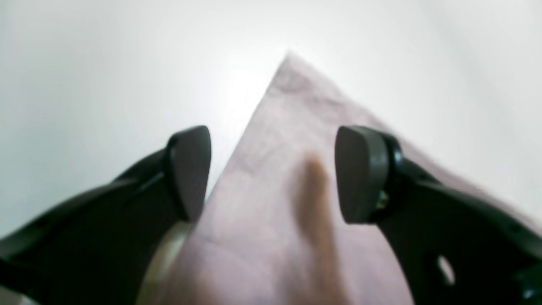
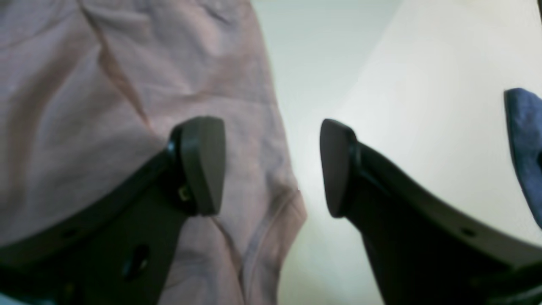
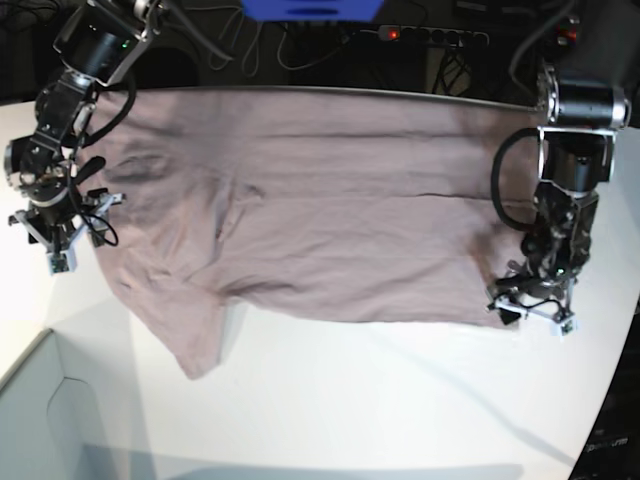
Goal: Layout the t-shirt on the table in an organized manner, then fold the t-shirt properly
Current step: 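Release and move both grippers to the folded edge of the shirt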
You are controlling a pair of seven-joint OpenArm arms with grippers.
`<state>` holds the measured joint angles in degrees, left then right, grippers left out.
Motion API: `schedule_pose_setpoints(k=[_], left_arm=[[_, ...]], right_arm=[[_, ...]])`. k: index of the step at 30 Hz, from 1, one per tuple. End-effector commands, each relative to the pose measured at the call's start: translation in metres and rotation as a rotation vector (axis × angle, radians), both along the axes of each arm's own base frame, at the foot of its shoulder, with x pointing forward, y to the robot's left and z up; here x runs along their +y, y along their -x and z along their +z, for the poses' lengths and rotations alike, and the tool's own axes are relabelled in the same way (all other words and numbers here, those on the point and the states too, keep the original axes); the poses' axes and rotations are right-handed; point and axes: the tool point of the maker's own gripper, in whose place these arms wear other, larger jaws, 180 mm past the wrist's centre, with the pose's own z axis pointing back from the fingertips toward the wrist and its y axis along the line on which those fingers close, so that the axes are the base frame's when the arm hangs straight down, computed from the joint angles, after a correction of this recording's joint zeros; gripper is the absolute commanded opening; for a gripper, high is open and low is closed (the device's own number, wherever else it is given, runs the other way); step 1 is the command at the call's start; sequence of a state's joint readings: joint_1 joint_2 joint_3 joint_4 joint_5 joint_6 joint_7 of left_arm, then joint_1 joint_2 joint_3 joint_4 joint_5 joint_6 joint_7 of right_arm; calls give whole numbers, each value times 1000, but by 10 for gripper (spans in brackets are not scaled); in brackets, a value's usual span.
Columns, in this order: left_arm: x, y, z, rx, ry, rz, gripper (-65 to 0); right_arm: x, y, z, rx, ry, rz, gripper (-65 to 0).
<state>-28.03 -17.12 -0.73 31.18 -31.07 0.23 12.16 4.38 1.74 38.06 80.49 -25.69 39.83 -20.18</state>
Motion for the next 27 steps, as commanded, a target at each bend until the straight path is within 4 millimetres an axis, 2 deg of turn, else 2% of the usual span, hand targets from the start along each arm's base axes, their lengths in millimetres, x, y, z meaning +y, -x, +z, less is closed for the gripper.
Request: schedule_pose_setpoints(k=[1, 11, 13, 17, 18, 20, 25, 27], left_arm=[[11, -18, 21, -61, -39, 5, -207], [0, -14, -2, -15, -115, -43, -207], [-9, -13, -7, -7, -108, -56, -207], [-13, -7, -16, 19, -105, -57, -221], [-14, -5, -19, 23, -102, -60, -243], [-15, -1, -23, 29, -97, -58, -335], [-14, 1, -24, 32, -95, -55, -637], [-14, 1, -24, 31, -94, -54, -650]], right_arm=[[-6, -9, 15, -48, 16, 5, -292], [-6, -12, 17, -56, 16, 5, -294], [-4, -22, 23, -78, 9, 4, -295], [5, -46, 9, -66, -72, 9, -295], [3, -53, 5, -54, -90, 10, -294], [5, -69, -5, -22, -128, 30, -292], [13, -101, -17, 47, -191, 81, -292], [8, -114, -14, 18, -205, 46, -292]])
